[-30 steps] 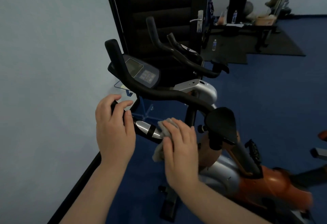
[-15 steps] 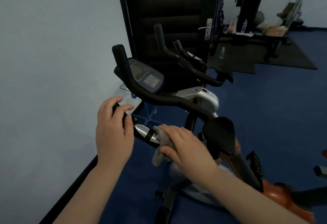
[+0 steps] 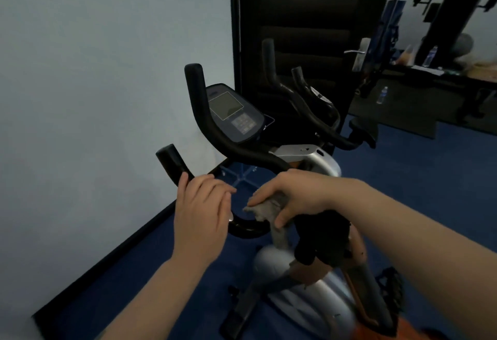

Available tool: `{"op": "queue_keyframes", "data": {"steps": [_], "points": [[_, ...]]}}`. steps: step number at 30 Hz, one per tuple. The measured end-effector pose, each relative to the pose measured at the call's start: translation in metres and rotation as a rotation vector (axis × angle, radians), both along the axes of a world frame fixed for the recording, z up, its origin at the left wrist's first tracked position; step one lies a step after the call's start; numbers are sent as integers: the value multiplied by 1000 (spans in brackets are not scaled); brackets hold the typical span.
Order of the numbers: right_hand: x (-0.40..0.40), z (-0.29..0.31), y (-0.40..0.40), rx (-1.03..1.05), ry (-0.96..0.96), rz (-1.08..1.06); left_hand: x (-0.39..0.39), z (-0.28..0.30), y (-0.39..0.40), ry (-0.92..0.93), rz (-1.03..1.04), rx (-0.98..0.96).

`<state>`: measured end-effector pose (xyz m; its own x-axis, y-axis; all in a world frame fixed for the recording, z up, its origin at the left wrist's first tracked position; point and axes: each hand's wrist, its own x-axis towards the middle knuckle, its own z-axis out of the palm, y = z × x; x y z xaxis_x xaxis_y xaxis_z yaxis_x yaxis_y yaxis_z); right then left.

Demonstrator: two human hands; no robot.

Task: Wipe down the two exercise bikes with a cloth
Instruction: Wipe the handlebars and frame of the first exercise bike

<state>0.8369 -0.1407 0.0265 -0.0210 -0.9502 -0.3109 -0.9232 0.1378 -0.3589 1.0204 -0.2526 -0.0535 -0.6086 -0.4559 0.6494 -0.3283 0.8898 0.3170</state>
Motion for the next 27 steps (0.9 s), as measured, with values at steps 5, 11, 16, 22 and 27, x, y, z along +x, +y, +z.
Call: {"op": "queue_keyframes", "data": {"steps": [5, 11, 16, 22, 27], "points": [[-1, -14, -12, 21, -94, 139, -7, -1, 10, 7, 109, 7], [-23, -7, -20, -10, 113, 317, -5, -3, 22, -37, 166, 27], [-27, -5, -23, -26, 179, 494, -6, -4, 30, -52, 223, 55], [-23, -6, -26, -31, 225, 540, -5, -4, 36, -101, 248, 73], [-17, -22, -21, -66, -31, 476, -5, -3, 39, -62, 252, 148]]}}
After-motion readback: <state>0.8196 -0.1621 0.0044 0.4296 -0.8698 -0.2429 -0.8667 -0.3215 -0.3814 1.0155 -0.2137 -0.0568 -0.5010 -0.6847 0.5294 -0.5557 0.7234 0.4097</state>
